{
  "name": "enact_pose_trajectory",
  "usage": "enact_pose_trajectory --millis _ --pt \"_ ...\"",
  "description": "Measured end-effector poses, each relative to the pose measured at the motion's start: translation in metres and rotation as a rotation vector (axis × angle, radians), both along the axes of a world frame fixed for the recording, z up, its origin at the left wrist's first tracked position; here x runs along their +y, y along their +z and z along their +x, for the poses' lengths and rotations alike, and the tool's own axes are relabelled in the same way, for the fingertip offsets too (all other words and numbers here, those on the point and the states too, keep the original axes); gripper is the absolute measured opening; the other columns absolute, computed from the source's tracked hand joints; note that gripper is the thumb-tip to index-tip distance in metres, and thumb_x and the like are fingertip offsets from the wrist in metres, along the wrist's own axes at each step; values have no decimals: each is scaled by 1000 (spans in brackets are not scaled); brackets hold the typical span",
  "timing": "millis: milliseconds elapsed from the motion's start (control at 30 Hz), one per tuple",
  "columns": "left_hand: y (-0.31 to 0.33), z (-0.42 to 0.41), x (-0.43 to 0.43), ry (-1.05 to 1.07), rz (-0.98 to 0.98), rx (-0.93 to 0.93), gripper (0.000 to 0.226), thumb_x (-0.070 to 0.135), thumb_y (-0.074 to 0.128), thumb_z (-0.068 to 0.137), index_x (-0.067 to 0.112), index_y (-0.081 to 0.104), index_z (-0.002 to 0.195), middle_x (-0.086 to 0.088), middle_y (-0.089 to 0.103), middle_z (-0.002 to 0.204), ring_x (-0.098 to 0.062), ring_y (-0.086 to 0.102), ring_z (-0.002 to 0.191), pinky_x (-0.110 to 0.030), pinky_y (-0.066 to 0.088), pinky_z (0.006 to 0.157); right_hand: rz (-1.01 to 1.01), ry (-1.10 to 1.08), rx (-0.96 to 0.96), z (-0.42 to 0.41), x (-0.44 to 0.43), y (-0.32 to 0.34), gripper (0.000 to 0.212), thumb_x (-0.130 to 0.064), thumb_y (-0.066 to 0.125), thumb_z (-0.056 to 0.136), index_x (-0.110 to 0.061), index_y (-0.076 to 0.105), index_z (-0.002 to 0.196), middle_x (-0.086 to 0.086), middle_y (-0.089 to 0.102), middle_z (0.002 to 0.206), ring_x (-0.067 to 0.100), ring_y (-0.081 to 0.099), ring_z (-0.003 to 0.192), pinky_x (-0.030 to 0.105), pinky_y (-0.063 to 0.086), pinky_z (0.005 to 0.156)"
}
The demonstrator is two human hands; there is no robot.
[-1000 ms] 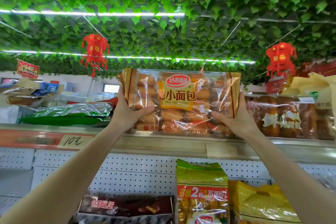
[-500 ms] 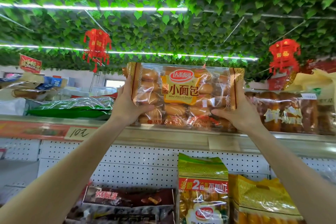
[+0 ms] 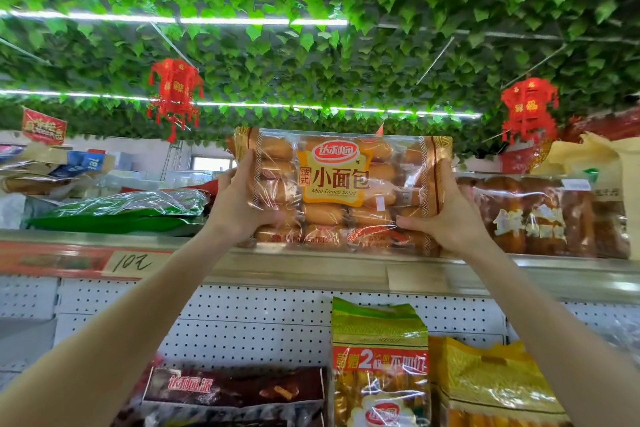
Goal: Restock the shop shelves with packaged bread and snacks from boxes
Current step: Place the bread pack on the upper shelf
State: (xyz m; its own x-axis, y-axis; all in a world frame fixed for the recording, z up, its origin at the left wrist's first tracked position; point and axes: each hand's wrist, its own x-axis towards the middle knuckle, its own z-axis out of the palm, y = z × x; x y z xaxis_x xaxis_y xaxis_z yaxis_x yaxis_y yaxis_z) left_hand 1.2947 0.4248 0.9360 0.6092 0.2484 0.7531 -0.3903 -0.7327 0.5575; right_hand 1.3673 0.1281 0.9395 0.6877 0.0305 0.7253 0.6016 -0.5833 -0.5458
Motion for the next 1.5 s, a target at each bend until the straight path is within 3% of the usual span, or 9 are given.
enact_pose_trajectory --millis 200,333,733,1000,1233,1400,1500 --pt "4 7 2 23 4 42 122 21 88 65 31 6 155 -14 30 144 -32 39 130 -42 29 114 -11 1 40 3 1 3 124 -30 86 69 -36 -5 153 14 22 153 32 26 140 40 23 114" --pt "5 13 3 17 -5 51 120 23 87 66 31 7 155 -14 29 145 -31 37 132 -41 27 115 -16 -4 22 15 1 4 127 -35 87 65 -36 -5 153 12 31 151 32 34 137 42 28 112" --pt "8 29 8 26 -3 54 116 26 86 67 32 10 154 -12 27 149 -31 36 135 -39 25 115 -11 19 29 41 -1 6 130 -44 88 58 -39 -1 153 7 38 149 28 36 137 45 29 115" --pt "7 29 9 35 -8 81 118 28 87 66 34 9 154 -12 25 150 -31 36 135 -39 25 115 -28 9 54 39 -1 5 131 -48 88 58 -40 -3 152 7 36 153 30 28 142 49 25 116" --pt "8 27 11 16 -39 112 119 25 88 64 37 10 153 -14 25 150 -34 38 133 -44 28 116 -46 21 71 31 -3 7 127 -40 86 65 -34 -4 153 5 30 156 28 19 146 46 20 117" --pt "10 26 16 -47 -81 130 121 23 89 61 38 11 153 -11 27 147 -33 41 130 -45 30 115 -25 54 106 31 -4 9 133 -42 89 60 -39 -7 152 6 34 154 29 29 142 50 27 115" --pt "10 24 16 -64 -88 135 130 33 91 49 39 12 152 -8 30 147 -30 42 130 -45 32 114 -19 63 110 29 -3 10 135 -42 89 58 -40 -8 151 6 36 152 30 34 139 50 31 114"
